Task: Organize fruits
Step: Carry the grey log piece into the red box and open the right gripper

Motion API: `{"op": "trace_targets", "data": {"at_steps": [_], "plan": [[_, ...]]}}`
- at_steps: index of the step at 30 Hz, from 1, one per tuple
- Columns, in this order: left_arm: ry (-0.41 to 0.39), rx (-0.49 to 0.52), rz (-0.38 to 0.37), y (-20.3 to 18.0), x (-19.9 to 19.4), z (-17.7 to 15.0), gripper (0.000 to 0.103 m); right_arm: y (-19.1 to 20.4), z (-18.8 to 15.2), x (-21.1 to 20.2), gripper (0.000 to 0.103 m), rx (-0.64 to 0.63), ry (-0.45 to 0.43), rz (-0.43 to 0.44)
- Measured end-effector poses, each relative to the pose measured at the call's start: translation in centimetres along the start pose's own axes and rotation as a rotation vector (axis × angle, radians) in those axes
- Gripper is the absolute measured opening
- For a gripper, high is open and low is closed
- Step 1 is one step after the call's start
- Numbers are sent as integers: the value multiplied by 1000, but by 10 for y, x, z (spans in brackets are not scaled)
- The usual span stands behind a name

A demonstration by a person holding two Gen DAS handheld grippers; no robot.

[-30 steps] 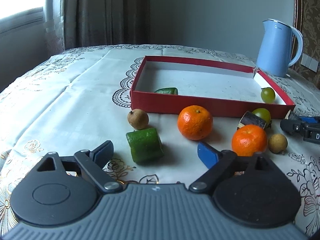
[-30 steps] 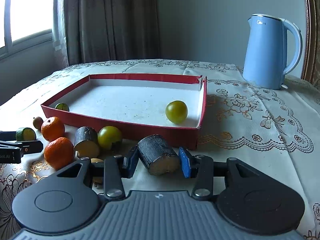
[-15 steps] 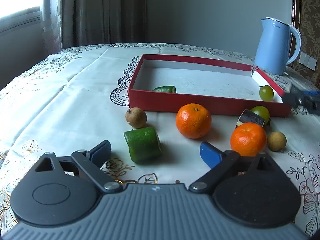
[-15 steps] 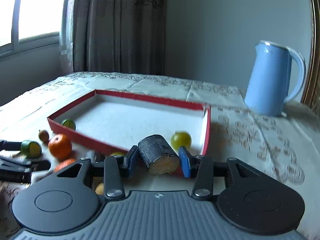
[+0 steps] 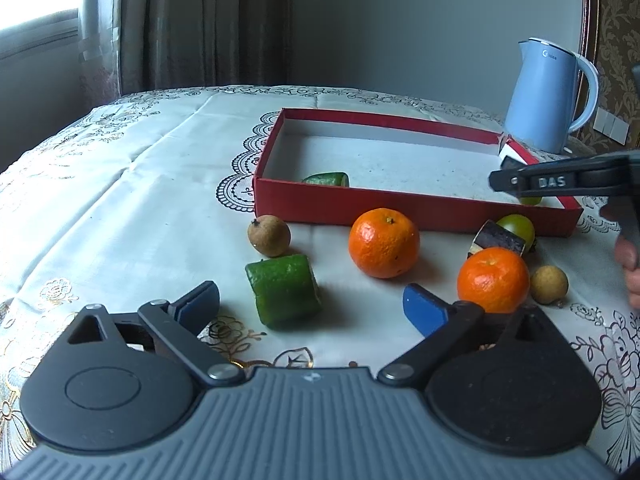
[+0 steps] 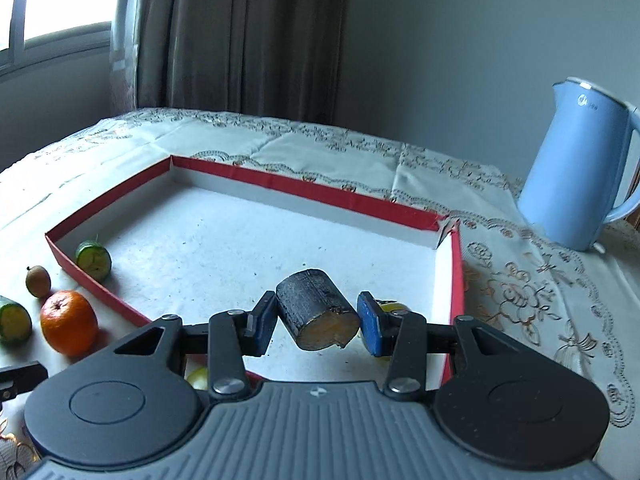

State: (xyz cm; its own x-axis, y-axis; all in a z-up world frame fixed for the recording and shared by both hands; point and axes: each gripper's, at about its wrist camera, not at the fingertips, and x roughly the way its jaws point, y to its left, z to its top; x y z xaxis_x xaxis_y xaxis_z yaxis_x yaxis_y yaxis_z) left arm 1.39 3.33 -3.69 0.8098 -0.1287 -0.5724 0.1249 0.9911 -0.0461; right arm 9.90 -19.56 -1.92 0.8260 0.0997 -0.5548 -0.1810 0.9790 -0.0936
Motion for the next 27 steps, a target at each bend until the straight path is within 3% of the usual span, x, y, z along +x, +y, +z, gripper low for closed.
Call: {"op": "trace_targets", "data": {"at_steps": [19, 21, 23, 27], "plan": [[1, 3, 3, -1, 1, -1, 99, -3, -3, 17, 45, 17, 46, 13], [1, 4, 4, -1, 1, -1, 99, -6, -3, 11, 50, 36, 38, 32], [2, 7, 5, -1, 1, -1, 99, -9, -4, 2, 63, 53, 14, 38], [0, 5, 4, -1, 1, -2, 99, -16, -17, -32, 79, 82, -96, 14]]}}
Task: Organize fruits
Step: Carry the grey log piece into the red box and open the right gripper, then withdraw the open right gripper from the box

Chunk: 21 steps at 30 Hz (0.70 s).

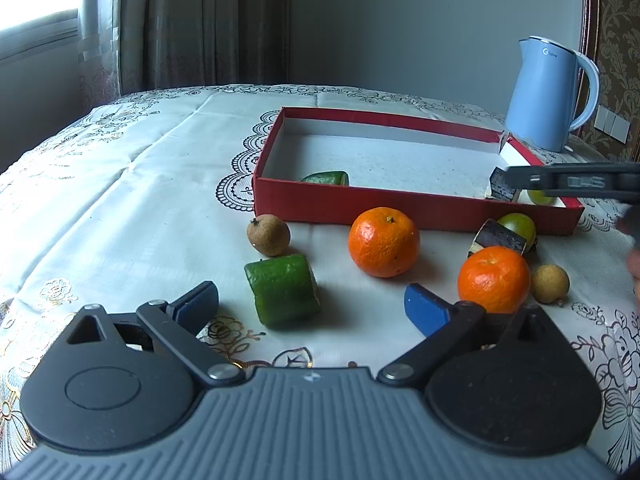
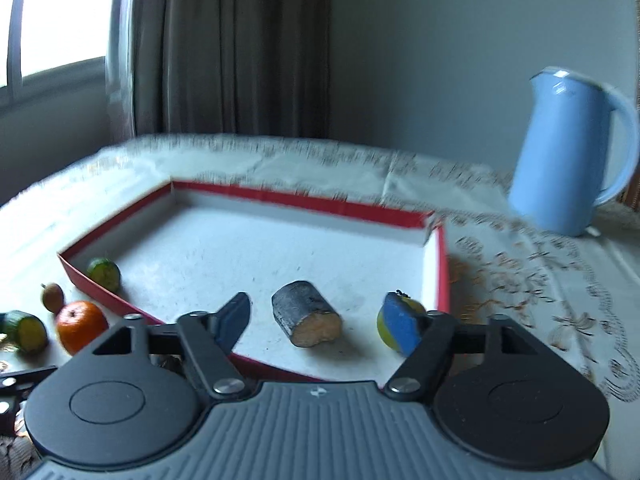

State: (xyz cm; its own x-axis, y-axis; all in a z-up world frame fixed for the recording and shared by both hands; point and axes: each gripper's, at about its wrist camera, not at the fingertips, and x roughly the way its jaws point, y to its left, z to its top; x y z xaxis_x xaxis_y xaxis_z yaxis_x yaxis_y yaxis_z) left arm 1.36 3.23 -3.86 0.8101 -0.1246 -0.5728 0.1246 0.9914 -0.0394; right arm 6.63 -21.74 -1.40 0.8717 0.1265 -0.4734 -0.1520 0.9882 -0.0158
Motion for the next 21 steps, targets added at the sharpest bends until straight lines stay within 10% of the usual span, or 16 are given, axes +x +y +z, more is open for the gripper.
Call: {"op": "trace_targets", "data": {"at_steps": [21], "plan": [[-7, -16, 16, 1, -2, 0, 99, -5, -43, -47, 86, -38, -68, -72]]}}
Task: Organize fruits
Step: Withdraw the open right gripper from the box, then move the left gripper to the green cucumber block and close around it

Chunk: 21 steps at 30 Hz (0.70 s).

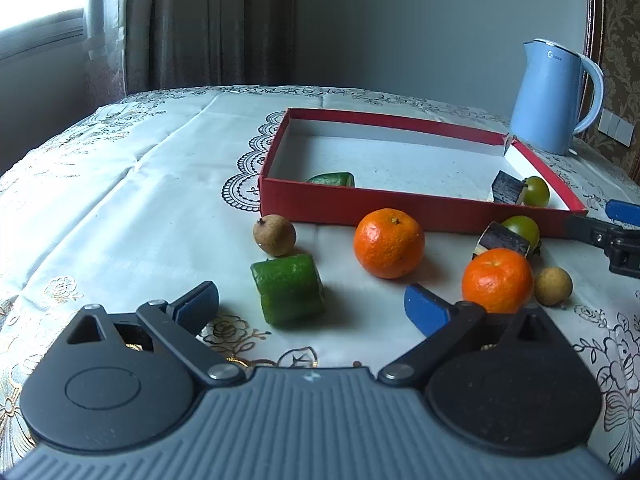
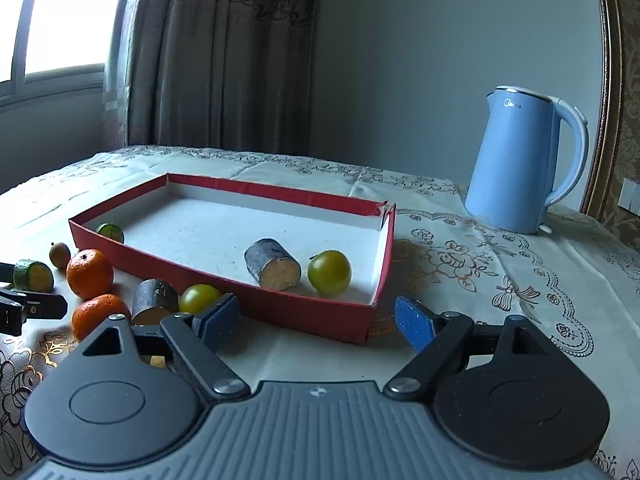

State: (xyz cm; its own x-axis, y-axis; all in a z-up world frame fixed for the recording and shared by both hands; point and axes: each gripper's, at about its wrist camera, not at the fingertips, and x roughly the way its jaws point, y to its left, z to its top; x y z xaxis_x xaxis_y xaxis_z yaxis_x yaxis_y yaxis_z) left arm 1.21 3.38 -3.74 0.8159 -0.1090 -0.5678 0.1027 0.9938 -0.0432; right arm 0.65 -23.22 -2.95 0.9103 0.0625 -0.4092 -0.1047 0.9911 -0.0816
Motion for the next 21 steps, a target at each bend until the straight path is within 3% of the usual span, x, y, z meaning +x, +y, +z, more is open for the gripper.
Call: {"op": "trace_targets", "data": {"at_steps": [6, 11, 21], "plan": [[-24, -45, 11, 6, -6, -2, 89, 0, 0, 2, 86, 1, 7, -10], [-36, -10, 20, 1, -7, -4, 63, -1, 0, 2, 86, -1, 5, -21], [-40, 10, 24, -2, -6, -5, 48, -1, -1, 4, 86, 0, 9, -26]]}}
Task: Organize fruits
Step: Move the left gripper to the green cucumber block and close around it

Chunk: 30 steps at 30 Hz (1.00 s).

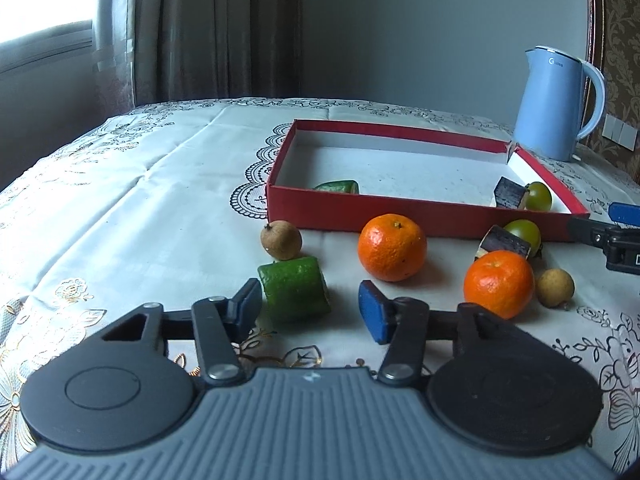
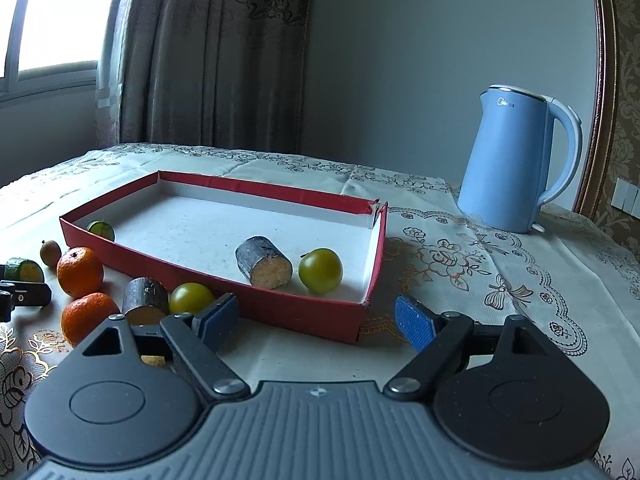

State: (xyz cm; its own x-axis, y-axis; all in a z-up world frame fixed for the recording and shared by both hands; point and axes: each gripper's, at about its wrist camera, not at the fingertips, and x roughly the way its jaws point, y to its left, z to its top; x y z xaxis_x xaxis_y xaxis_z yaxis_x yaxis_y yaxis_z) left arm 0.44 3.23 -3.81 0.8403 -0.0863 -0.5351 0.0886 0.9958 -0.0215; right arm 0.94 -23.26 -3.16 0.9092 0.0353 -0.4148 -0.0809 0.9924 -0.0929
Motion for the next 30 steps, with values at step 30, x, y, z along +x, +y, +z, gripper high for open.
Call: {"op": "trace_targets", "data": {"at_steps": [30], "plan": [[25, -23, 22, 5, 1, 5, 30, -4, 1, 0, 86, 16, -4, -29]]}}
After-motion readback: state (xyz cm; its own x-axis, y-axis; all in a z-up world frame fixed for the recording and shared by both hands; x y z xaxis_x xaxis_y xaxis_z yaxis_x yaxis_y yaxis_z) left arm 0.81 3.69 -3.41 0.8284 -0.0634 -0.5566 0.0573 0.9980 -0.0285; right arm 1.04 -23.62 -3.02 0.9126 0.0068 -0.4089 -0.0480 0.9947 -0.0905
